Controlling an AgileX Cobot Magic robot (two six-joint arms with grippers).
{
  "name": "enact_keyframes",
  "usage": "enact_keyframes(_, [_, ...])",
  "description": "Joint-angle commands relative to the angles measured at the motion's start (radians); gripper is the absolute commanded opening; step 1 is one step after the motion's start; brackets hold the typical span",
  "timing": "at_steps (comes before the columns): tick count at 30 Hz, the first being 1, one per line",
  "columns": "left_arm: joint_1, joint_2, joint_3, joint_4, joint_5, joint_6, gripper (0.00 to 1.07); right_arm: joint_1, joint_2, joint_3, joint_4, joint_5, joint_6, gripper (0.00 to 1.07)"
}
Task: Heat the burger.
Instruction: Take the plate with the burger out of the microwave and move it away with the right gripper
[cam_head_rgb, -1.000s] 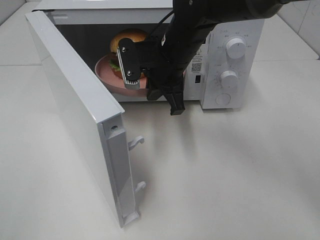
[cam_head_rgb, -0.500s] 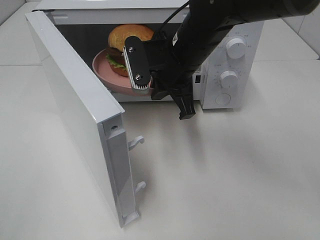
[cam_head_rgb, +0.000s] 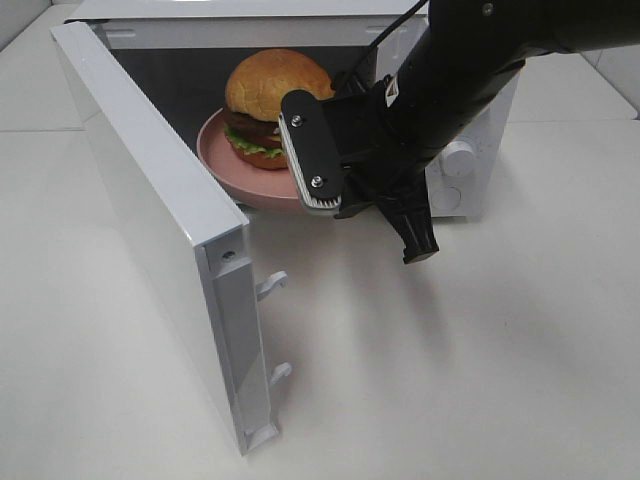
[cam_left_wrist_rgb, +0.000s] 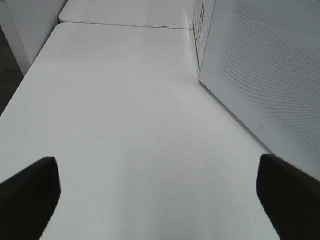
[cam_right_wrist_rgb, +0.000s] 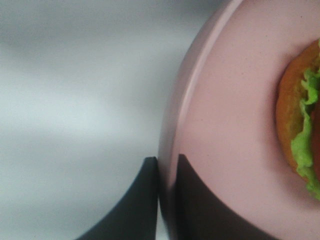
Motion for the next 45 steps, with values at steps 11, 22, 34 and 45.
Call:
enact_keyframes(11, [0.002,-0.015,0.002,0.006,-0.003,-0.003,1.01,-0.019,-0.169,0.123,-0.057,-0.101,0.038,0.00])
enact_keyframes(22, [0.002,-0.015,0.002,0.006,-0.003,-0.003,1.01,-0.019,-0.324,0.271,-0.065,-0.103,0.066,0.00])
enact_keyframes(34, [0.002,-0.015,0.002,0.006,-0.003,-0.003,1.01,-0.019,-0.460,0.392,-0.068,-0.131,0.096,0.00])
enact_keyframes(45, [0.002,-0.015,0.002,0.006,-0.003,-0.003,1.01,-0.019,-0.599,0.497,-0.155,-0.108,0.208,0.00])
